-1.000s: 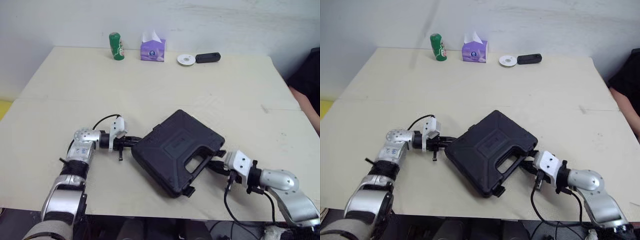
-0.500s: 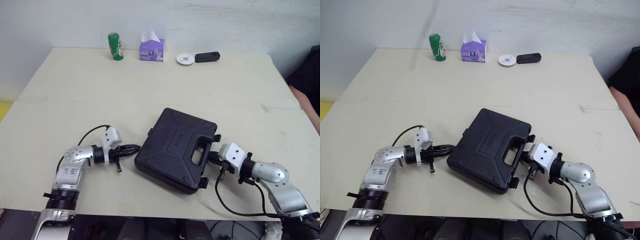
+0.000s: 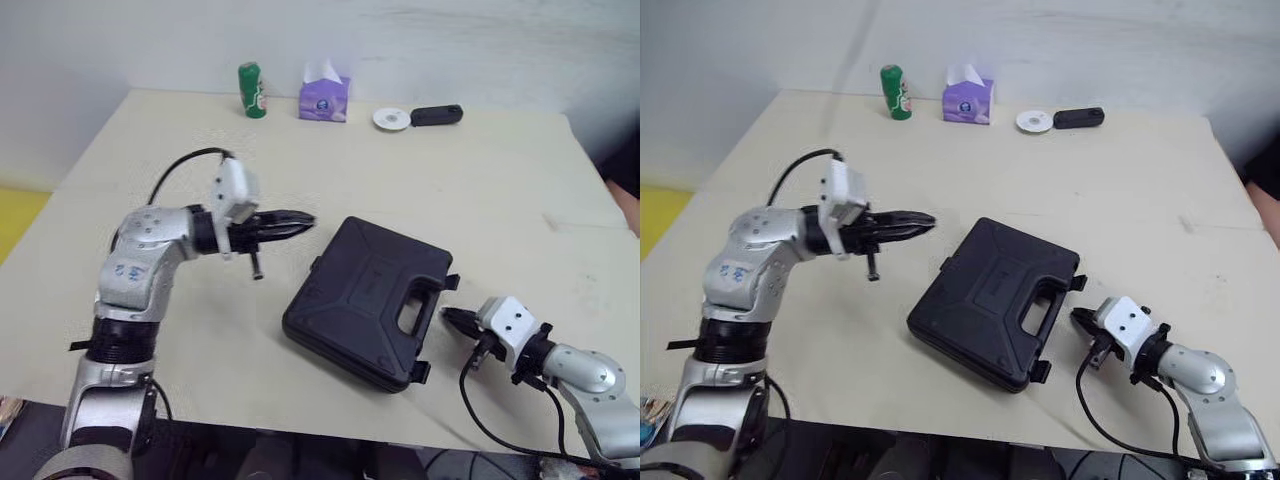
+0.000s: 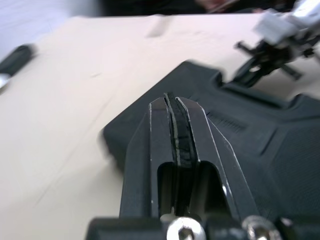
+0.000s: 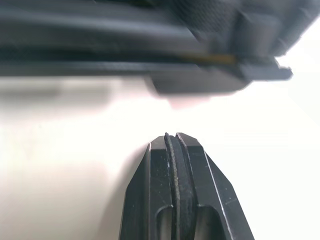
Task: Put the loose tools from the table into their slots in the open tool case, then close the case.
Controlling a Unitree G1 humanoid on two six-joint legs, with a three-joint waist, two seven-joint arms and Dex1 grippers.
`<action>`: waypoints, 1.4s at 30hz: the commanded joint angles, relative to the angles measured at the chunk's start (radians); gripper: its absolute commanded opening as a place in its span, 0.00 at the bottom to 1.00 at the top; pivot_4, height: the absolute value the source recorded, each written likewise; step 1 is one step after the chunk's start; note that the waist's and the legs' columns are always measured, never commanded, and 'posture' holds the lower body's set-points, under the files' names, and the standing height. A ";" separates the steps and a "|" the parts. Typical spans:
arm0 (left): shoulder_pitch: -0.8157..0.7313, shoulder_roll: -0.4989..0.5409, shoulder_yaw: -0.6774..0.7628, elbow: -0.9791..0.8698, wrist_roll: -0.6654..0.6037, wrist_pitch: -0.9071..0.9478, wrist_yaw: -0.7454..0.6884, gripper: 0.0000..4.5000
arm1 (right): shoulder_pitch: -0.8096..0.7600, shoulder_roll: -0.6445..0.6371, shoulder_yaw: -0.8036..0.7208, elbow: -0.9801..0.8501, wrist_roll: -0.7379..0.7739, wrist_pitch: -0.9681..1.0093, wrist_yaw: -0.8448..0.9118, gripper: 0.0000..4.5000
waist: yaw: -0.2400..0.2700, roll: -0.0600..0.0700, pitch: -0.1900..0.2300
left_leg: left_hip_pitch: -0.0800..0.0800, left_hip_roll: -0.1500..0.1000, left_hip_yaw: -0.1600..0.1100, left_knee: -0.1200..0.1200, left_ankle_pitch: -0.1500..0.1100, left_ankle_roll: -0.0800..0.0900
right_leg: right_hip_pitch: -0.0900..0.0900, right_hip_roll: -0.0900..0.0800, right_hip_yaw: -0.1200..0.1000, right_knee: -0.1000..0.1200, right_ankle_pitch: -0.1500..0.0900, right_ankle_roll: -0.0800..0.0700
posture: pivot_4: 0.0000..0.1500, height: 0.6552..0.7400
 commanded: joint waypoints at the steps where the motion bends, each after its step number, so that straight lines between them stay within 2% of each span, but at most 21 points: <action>1: -0.101 -0.086 -0.096 0.049 0.040 0.057 0.070 0.01 | -0.013 0.006 -0.041 -0.029 -0.001 0.033 -0.048 0.00 | -0.001 -0.001 0.001 | 0.000 0.000 -0.001 0.000 0.000 0.000 | 0.000 0.001 0.000 0.001 0.000 0.000 | 1.00 1.00; 6: -0.227 -0.219 -0.198 0.180 0.102 0.008 0.092 0.01 | -0.039 0.012 -0.031 -0.028 -0.006 0.058 -0.074 0.00 | 0.003 -0.001 0.001 | 0.001 0.000 -0.002 0.001 0.001 0.000 | 0.000 0.001 0.000 0.001 0.000 0.000 | 1.00 1.00; 12: -0.374 -0.361 -0.315 0.354 0.237 0.042 0.191 0.01 | -0.049 0.026 -0.030 -0.062 -0.007 0.091 -0.098 0.00 | 0.006 -0.002 0.001 | -0.001 -0.001 -0.002 0.001 0.001 0.001 | 0.000 0.001 -0.001 0.000 0.001 0.002 | 1.00 1.00; 15: -0.403 -0.421 -0.376 0.471 0.330 -0.007 0.255 0.01 | -0.055 0.025 -0.036 -0.065 -0.015 0.102 -0.112 0.00 | 0.006 -0.001 0.001 | -0.001 -0.001 -0.002 0.001 0.001 0.001 | 0.000 0.001 -0.001 -0.001 0.001 0.002 | 1.00 1.00; 21: -0.376 -0.514 -0.410 0.666 0.407 -0.041 0.335 0.01 | -0.056 0.037 -0.041 -0.082 -0.015 0.123 -0.145 0.00 | 0.006 -0.001 0.002 | -0.001 -0.001 -0.002 0.000 0.001 0.001 | -0.002 0.002 -0.001 -0.001 0.001 0.002 | 1.00 1.00; 24: -0.331 -0.519 -0.456 0.716 0.452 -0.056 0.333 0.01 | -0.045 0.056 -0.033 -0.104 -0.015 0.128 -0.164 0.00 | 0.009 -0.001 0.002 | 0.000 -0.002 -0.003 0.001 0.001 0.001 | 0.000 0.001 -0.001 -0.001 0.001 0.002 | 1.00 1.00; 29: -0.288 -0.534 -0.485 0.689 0.441 0.012 0.245 0.01 | -0.050 0.080 -0.044 -0.113 -0.009 0.150 -0.187 0.00 | 0.011 -0.002 0.000 | 0.002 -0.002 -0.003 0.001 0.001 0.001 | 0.002 0.001 0.000 -0.002 0.001 0.002 | 1.00 1.00; 34: -0.285 -0.560 -0.449 0.786 0.461 0.001 0.296 0.01 | -0.067 0.077 -0.047 -0.117 0.014 0.186 -0.177 0.00 | 0.018 -0.005 -0.003 | 0.003 -0.002 -0.004 0.001 0.001 0.001 | 0.002 0.001 0.000 -0.003 0.001 0.002 | 1.00 1.00; 42: -0.311 -0.543 -0.415 0.801 0.469 -0.005 0.333 0.01 | -0.081 0.071 -0.031 -0.114 -0.008 0.174 -0.173 0.00 | 0.026 -0.006 -0.004 | 0.003 -0.002 -0.004 0.001 0.001 0.001 | 0.003 0.001 0.000 -0.005 0.001 0.002 | 1.00 1.00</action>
